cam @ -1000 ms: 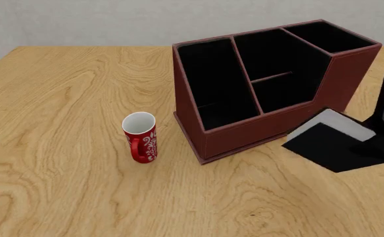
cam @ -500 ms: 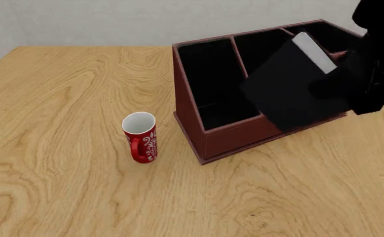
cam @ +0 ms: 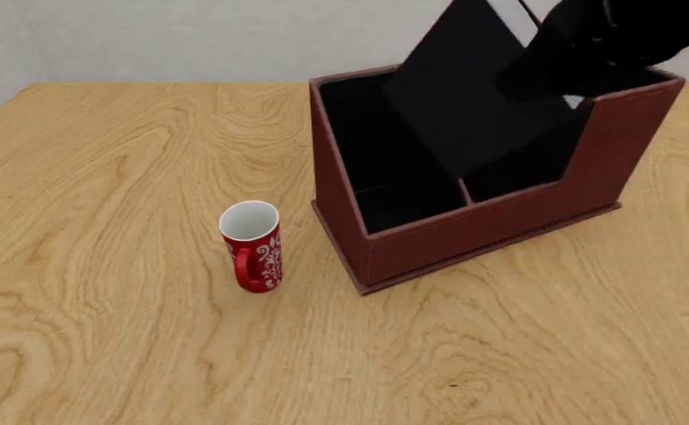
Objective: Pick up the book and place it in the left compartment of the caddy.
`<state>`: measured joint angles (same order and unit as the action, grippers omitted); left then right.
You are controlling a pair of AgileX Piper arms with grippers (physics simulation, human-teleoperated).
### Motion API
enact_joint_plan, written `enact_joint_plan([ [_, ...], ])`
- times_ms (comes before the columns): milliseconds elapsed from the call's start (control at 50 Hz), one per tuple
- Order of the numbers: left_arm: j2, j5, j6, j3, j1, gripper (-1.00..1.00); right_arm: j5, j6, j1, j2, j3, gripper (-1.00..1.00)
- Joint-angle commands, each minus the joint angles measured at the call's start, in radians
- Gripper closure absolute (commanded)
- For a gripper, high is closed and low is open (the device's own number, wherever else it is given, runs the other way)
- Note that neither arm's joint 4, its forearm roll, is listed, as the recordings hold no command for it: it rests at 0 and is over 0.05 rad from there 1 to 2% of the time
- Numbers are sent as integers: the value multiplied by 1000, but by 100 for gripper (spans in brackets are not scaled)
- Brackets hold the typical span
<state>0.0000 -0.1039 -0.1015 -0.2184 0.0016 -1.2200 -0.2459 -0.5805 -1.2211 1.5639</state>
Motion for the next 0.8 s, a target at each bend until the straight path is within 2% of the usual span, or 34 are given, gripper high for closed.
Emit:
enact_joint_plan([
  [20,0,-4,-6,-9,13,-100,0,43,15,-80,103,100],
  [320,0,-8,-5,-11,29,-100,0,50,42,-189,185,100],
  [800,0,6,-4,20,61,-100,0,57,52,-326,232,100],
])
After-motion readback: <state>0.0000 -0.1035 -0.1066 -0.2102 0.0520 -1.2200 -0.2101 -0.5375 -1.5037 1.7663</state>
